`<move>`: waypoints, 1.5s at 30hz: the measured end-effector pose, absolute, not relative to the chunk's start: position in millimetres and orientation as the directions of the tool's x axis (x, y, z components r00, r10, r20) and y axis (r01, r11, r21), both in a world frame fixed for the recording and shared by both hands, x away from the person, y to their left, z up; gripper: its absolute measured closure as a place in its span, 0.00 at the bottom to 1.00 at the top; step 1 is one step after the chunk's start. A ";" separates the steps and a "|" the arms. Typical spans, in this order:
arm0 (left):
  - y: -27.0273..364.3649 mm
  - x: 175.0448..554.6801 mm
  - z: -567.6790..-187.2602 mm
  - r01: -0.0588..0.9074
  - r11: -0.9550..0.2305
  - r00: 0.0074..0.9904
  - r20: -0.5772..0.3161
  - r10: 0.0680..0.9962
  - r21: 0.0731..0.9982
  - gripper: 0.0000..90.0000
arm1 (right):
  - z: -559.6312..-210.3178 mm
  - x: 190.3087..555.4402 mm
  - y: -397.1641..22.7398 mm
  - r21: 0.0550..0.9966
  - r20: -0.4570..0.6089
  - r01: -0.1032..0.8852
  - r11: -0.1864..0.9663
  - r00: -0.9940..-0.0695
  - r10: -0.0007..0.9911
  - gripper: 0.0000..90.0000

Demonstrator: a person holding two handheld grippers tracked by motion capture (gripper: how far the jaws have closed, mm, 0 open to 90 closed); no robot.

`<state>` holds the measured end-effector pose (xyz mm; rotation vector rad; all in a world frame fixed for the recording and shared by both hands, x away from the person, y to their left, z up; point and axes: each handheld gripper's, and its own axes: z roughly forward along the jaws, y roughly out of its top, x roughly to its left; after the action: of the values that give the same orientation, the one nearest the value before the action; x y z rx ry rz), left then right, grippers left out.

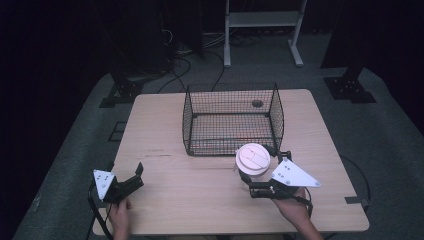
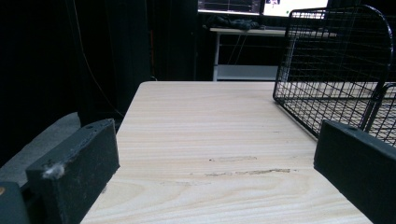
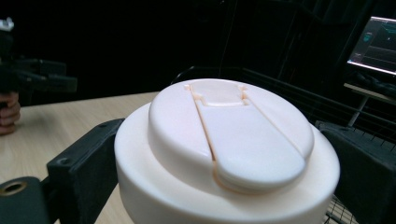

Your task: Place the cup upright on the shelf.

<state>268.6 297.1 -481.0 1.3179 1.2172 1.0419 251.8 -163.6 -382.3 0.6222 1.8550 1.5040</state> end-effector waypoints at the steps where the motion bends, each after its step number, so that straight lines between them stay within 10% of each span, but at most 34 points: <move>1: 297.1 268.7 -481.0 0.112 0.028 0.115 -0.041 0.992 0.993 0.00 | -380.2 252.5 -164.2 0.975 -0.190 -0.044 0.216 -0.668 0.719 0.05; 45: 297.2 268.2 -481.0 0.105 0.031 0.116 -0.044 0.992 0.994 0.00 | -282.9 331.7 -140.9 0.984 -0.164 -0.057 0.171 -0.674 0.721 0.05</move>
<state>268.2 297.2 -481.0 1.3096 1.2129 1.0437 331.7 -140.9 -282.9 0.6279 1.8151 1.5671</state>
